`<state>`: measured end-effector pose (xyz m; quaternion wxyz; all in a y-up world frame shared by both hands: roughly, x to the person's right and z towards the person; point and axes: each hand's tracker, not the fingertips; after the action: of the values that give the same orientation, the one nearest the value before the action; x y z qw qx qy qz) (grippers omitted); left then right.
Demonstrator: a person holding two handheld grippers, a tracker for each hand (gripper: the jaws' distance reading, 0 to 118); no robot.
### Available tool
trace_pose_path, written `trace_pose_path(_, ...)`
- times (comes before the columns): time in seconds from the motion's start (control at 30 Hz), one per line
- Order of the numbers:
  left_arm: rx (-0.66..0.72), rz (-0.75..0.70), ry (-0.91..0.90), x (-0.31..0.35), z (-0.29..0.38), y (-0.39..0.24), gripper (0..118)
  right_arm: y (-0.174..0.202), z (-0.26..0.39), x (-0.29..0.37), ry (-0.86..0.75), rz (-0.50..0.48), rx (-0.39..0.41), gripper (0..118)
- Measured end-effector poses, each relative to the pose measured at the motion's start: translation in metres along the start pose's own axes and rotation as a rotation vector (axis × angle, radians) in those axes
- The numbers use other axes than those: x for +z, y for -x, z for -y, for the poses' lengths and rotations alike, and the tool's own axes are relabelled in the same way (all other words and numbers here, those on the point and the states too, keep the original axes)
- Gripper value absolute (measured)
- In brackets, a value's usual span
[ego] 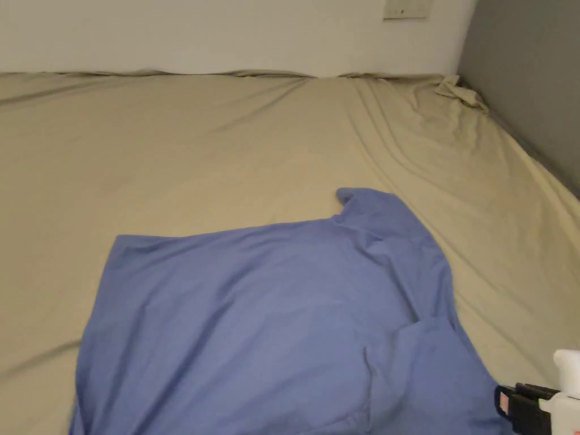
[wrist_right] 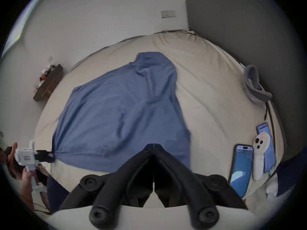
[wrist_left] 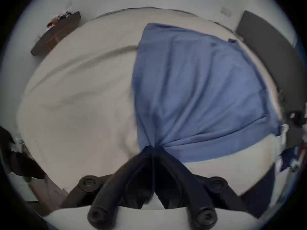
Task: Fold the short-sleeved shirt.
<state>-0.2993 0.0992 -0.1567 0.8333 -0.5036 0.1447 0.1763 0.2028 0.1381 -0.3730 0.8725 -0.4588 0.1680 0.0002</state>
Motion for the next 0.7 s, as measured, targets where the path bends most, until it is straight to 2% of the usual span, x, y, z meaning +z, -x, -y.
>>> trace_pose_path(0.07,0.016,0.026,0.021,0.009,-0.005,-0.005,0,-0.011,0.001,-0.001,-0.011,0.035,0.010,2)
trace_pose_path(0.13,0.011,0.039,-0.009,0.018,-0.012,-0.001,0,-0.020,0.001,-0.010,0.006,-0.008,0.045,2)
trace_pose_path(0.17,0.029,0.067,-0.013,0.019,-0.015,0.003,0,-0.022,0.001,-0.014,0.044,-0.026,0.056,13)
trace_pose_path(0.2,0.079,0.124,-0.001,0.034,-0.019,-0.009,0,-0.024,0.001,-0.023,0.087,0.007,0.053,53)
trace_pose_path(0.23,0.113,0.160,0.000,0.035,-0.021,-0.008,0,-0.026,0.004,-0.034,0.134,0.040,0.054,103)
trace_pose_path(0.27,0.137,0.179,-0.003,0.035,-0.021,-0.007,0,-0.032,0.010,-0.045,0.183,0.038,0.044,118)
trace_pose_path(0.3,0.152,0.182,-0.002,0.035,-0.021,-0.006,0,-0.039,0.011,-0.048,0.129,0.027,0.041,118)
trace_pose_path(0.33,0.146,0.167,-0.005,0.033,-0.022,0.004,0,-0.043,0.013,-0.053,0.213,0.030,-0.018,118)
trace_pose_path(0.37,0.151,0.170,0.001,0.032,-0.020,0.004,0,-0.046,0.016,-0.056,0.235,0.018,-0.057,118)
trace_pose_path(0.4,0.149,0.154,0.006,0.032,-0.018,0.004,0,-0.050,0.023,-0.059,0.239,0.012,-0.087,112)
trace_pose_path(0.43,0.148,0.148,0.009,0.034,-0.016,0.000,0,-0.057,0.035,-0.065,0.256,-0.007,-0.097,98)
trace_pose_path(0.47,0.157,0.151,0.010,0.034,-0.014,-0.001,0,-0.060,0.040,-0.067,0.289,-0.024,-0.113,67)
trace_pose_path(0.5,0.180,0.165,0.018,0.034,-0.012,0.001,0,-0.061,0.044,-0.070,0.311,-0.032,-0.130,59)
trace_pose_path(0.53,0.207,0.178,0.024,0.033,-0.010,0.003,0,-0.061,0.047,-0.061,0.229,0.031,-0.091,43)
trace_pose_path(0.57,0.225,0.184,0.028,0.032,-0.008,0.004,0,-0.053,0.040,-0.052,0.194,-0.013,-0.132,6)
trace_pose_path(0.6,0.236,0.183,0.027,0.026,-0.013,0.022,0,-0.054,0.037,-0.051,0.197,-0.066,-0.179,6)
trace_pose_path(0.63,0.250,0.186,0.027,0.025,-0.013,0.025,0,-0.056,0.035,-0.049,0.182,-0.078,-0.250,6)
trace_pose_path(0.67,0.264,0.194,0.030,0.025,-0.014,0.026,0,-0.055,0.034,-0.046,0.172,-0.065,-0.280,6)
trace_pose_path(0.7,0.279,0.205,0.026,0.026,-0.014,0.027,0,-0.047,0.023,-0.035,0.201,-0.121,-0.228,6)
